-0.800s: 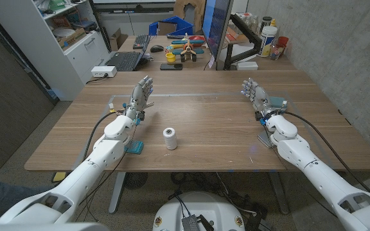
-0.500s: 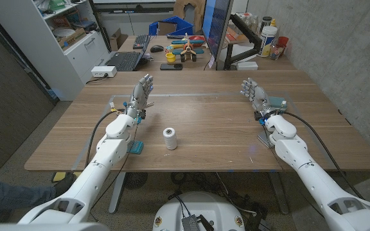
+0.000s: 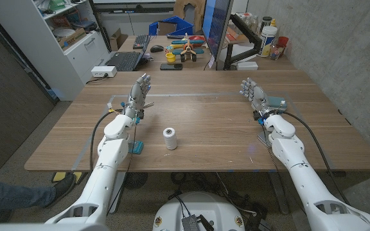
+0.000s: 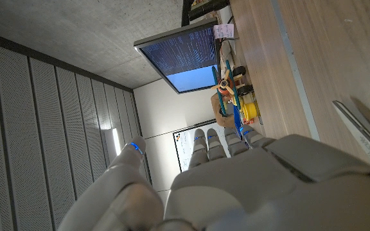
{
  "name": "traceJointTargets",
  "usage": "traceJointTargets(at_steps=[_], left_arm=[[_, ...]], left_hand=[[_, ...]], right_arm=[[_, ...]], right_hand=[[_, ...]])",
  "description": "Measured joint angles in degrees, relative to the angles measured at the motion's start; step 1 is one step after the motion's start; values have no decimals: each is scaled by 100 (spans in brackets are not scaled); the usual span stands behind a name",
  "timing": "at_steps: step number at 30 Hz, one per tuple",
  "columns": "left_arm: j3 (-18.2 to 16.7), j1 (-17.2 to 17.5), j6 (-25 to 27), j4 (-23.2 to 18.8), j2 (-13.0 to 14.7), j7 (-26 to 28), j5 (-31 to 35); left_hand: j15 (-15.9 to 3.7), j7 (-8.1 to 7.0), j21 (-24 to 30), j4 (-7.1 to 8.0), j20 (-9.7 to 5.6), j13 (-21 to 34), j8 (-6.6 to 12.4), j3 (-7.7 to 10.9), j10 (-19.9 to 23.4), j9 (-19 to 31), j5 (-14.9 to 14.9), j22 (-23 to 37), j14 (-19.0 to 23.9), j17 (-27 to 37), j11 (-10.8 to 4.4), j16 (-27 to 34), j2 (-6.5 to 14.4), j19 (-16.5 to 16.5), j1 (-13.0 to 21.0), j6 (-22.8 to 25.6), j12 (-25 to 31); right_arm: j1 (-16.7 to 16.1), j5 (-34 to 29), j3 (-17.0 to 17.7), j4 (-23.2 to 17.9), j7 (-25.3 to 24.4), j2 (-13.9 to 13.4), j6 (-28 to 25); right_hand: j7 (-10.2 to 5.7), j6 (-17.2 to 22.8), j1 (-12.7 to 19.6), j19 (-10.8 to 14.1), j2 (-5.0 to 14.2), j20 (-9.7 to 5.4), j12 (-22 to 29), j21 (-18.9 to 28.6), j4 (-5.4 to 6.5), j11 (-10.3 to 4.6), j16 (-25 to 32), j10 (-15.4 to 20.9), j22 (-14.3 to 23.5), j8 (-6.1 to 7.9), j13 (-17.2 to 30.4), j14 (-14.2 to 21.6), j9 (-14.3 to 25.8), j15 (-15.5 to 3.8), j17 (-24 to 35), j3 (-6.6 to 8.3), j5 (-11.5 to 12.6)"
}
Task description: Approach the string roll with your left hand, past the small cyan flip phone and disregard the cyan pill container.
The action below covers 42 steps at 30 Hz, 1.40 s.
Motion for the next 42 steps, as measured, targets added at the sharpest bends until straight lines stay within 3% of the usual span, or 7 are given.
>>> traceJointTargets(at_steps=[3,6,20,42], left_arm=[[-160,27,35,-54,-122,-127,138],[-296,53,62,-111,-223,-220,245],[-683,166,164,-391,-509,-642,652],[-894,391,242,-790,-743,-1048,737]], left_hand=[[0,0,-20,0,0,0,0,0,0,0,0,0,0,0,0,0,30,0,30,0,0],[0,0,-20,0,0,0,0,0,0,0,0,0,0,0,0,0,30,0,30,0,0],[28,0,-60,-12,53,-1,0,-12,30,-1,0,-1,28,-1,31,0,30,-11,75,-1,0],[56,0,-104,-17,103,-1,0,-17,8,-1,-1,-1,55,-2,53,-1,30,-20,75,-1,0]], right_arm=[[0,-137,0,0,68,0,-29],[1,-252,191,0,129,219,-51],[54,-561,495,93,315,576,-44],[92,-676,668,107,460,773,55]], right_hand=[[0,0,29,0,29,0,0,0,0,0,0,0,0,0,0,0,-11,0,0,0,0],[-21,21,30,0,30,0,0,-19,0,0,0,0,0,0,0,0,-11,0,0,0,0],[-41,40,30,0,30,0,0,-64,0,-30,0,30,-1,0,-1,-1,-38,0,-27,0,0],[-10,71,30,0,30,1,0,-131,0,-1,0,60,-1,0,-2,20,-65,20,-54,0,0]])
